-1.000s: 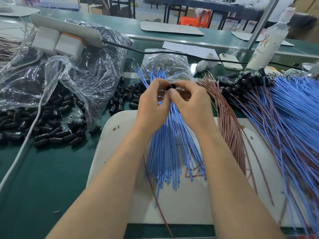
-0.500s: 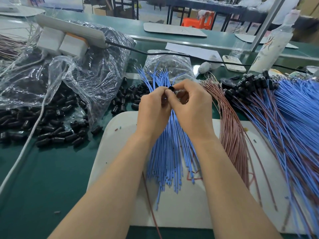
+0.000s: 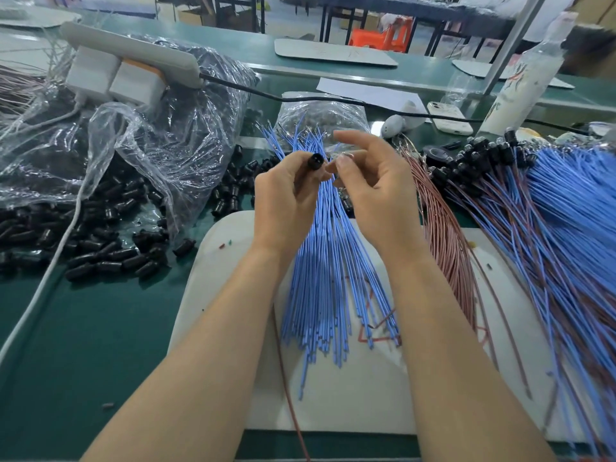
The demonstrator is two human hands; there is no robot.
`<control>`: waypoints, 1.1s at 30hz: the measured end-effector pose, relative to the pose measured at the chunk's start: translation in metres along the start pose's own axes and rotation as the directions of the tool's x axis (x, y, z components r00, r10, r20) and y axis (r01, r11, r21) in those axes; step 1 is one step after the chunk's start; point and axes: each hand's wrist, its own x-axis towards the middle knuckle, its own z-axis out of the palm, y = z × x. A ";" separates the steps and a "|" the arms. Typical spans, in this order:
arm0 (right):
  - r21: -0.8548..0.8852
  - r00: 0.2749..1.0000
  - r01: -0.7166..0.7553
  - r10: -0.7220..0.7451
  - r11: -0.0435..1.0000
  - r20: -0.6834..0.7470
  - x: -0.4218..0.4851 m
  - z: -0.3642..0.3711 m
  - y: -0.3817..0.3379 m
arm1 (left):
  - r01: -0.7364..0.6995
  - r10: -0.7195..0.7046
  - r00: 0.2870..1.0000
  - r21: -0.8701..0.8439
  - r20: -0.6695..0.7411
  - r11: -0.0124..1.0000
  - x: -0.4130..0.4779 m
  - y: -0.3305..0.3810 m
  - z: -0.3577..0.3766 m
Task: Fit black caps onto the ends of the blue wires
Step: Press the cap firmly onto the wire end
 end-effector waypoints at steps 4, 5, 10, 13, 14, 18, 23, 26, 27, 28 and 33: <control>0.035 1.000 0.011 -0.011 0.999 0.000 0.000 -0.004 -0.004 | -0.034 0.034 0.999 0.022 -0.023 0.999 -0.001 -0.001 0.001; 0.034 1.000 0.015 -0.015 0.999 0.002 0.000 -0.006 -0.004 | -0.031 0.031 0.999 0.017 -0.023 0.999 -0.001 -0.001 0.001; 0.006 0.999 0.036 -0.036 0.999 0.020 0.001 -0.010 -0.006 | -0.009 0.011 0.998 0.047 -0.059 0.999 0.000 -0.003 0.003; -0.014 0.999 0.039 -0.039 0.999 0.034 0.001 -0.009 -0.007 | -0.029 0.035 0.997 0.085 -0.063 0.996 0.001 -0.003 0.003; -0.033 0.999 0.040 -0.039 0.999 0.036 0.001 -0.009 -0.008 | -0.031 0.038 0.997 0.096 -0.063 0.995 0.001 -0.003 0.003; -0.117 0.997 0.076 -0.073 0.990 0.027 -0.001 -0.007 -0.008 | -0.014 0.022 0.998 0.142 -0.058 0.990 0.001 -0.003 0.002; -0.256 0.989 0.143 -0.150 0.956 -0.005 -0.002 -0.005 -0.008 | -0.036 0.045 0.998 0.229 -0.035 0.973 0.001 -0.003 0.000; -0.315 0.985 0.166 -0.175 0.935 0.000 -0.001 -0.003 -0.007 | -0.047 0.055 0.998 0.315 -0.019 0.948 0.002 -0.004 0.001; -0.335 0.984 0.172 -0.180 0.926 0.007 -0.001 -0.003 -0.006 | -0.053 0.062 0.998 0.345 -0.013 0.937 0.001 -0.003 0.001; -0.356 0.983 0.178 -0.185 0.917 0.013 -0.001 -0.003 -0.006 | -0.062 0.070 0.997 0.378 -0.010 0.924 0.000 -0.002 0.001; -0.386 0.988 0.139 -0.157 0.912 -0.014 0.001 -0.006 -0.001 | -0.084 0.065 0.996 0.429 0.058 0.900 -0.001 0.004 -0.002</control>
